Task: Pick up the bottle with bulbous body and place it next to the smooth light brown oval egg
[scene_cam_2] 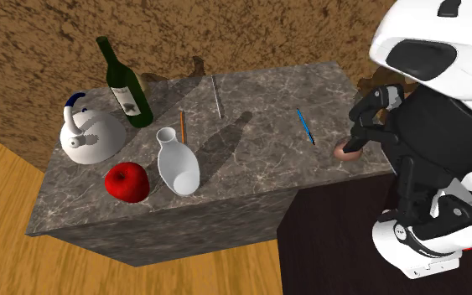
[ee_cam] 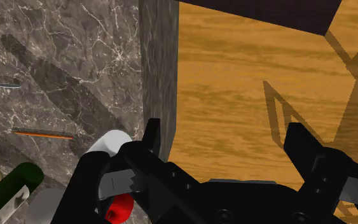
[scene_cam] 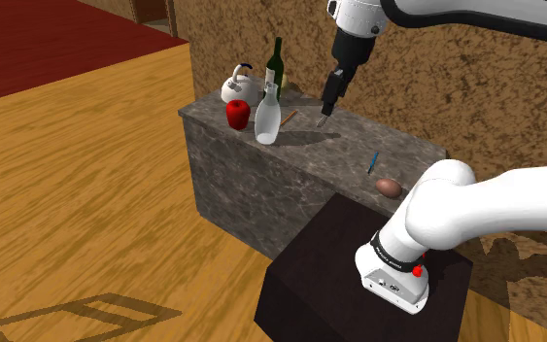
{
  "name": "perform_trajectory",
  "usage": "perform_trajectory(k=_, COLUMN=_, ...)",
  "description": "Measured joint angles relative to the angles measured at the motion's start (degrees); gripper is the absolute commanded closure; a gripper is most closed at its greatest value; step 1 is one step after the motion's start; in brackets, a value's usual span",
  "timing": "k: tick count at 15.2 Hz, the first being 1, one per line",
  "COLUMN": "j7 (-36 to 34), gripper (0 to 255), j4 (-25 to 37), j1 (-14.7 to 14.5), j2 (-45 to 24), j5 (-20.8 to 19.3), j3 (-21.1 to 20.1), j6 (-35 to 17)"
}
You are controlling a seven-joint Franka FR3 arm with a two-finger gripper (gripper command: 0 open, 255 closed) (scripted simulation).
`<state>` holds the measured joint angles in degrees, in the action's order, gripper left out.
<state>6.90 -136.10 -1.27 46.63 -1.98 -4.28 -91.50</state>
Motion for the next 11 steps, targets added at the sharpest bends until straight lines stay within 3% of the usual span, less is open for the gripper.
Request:
perform_trajectory(k=3, j7=0.6, gripper=0, j4=0.3, j1=0.4, j2=-1.9, j5=-0.4, j3=0.7, j6=-1.6)
perform_trajectory(k=11, j7=4.5, gripper=0, j4=6.3, j1=2.7, j2=-17.1, j5=-2.3, j3=5.3, j6=-10.6)
